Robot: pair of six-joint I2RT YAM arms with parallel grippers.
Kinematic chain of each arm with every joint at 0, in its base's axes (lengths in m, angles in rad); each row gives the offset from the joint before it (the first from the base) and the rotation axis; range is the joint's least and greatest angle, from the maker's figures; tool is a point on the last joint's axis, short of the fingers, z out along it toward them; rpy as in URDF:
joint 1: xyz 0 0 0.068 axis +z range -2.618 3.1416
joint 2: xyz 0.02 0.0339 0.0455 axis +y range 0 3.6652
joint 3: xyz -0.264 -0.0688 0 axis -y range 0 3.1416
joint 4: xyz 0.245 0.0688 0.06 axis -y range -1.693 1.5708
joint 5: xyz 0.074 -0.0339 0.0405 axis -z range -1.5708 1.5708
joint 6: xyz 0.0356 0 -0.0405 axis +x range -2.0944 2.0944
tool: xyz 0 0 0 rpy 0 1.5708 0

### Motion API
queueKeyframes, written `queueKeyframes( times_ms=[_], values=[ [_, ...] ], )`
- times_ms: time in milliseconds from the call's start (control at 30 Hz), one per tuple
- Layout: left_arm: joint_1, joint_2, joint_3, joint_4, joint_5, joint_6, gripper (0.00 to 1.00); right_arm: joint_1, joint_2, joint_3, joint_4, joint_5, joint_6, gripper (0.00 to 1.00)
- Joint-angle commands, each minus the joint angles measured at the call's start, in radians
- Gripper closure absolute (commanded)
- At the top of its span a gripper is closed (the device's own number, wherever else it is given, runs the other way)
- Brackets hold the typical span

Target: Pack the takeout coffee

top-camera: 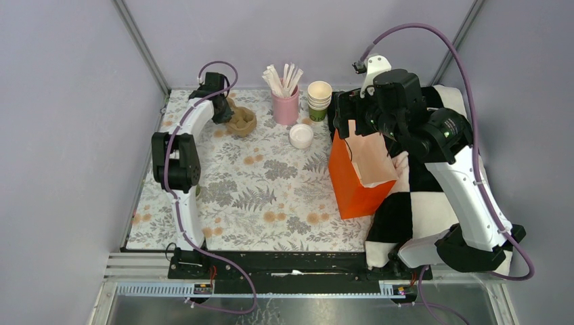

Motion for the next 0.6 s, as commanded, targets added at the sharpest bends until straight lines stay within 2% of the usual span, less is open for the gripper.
queueKeyframes(
  times_ms=[0,367,567],
  values=[
    [-0.004,-0.087,-0.024,0.059,-0.024,0.006,1.00,-0.004,-0.001,0.005,0.020,0.016,-0.008,0.09],
    [-0.003,-0.223,-0.077,0.052,-0.059,-0.052,1.00,-0.004,-0.001,0.008,0.031,-0.010,-0.002,0.09],
    [0.000,-0.278,-0.095,0.048,-0.029,-0.053,1.00,-0.004,-0.001,0.009,0.039,-0.036,0.003,0.10]
  ],
)
